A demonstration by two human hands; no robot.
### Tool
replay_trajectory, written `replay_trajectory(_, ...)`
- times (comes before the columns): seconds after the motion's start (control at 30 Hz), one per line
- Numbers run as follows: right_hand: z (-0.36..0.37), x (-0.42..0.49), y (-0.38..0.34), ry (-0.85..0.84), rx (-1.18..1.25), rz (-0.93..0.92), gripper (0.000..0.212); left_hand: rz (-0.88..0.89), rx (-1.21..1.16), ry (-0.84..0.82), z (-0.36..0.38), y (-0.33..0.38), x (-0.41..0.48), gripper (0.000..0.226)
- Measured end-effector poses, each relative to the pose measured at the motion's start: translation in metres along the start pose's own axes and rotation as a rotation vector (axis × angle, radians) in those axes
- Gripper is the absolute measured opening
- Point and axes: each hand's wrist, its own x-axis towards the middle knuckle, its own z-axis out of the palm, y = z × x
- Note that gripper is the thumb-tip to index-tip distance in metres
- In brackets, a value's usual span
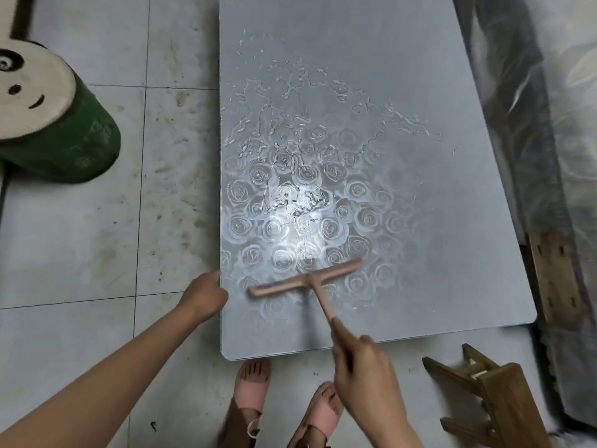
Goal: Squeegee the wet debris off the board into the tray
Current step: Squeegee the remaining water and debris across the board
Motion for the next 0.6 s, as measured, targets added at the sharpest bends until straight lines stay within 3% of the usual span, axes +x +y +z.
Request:
replay_trajectory(0.1, 0.014, 0.034, -0.024, 0.027, -0.018, -0.034, 0.061, 0.017, -0.002, 0.006, -0.002, 0.006, 0.006, 0.041)
replay_trajectory(0.3, -0.012, 0.149, -0.084, 0.0, -0.025, -0.079, 0.055, -0.007, 0.009, 0.02, -0.018, 0.013, 0.012, 0.041)
replay_trajectory(0.47, -0.02, 0.098, -0.059, 0.099, 0.064, -0.069, 0.048, -0.042, 0.026, 0.01, -0.033, 0.026, 0.012, 0.032)
replay_trajectory(0.6, 0.001, 0.061, -0.04, 0.004, 0.04, 0.02, 0.05, -0.033, 0.062, 0.017, -0.04, 0.032, 0.013, 0.028)
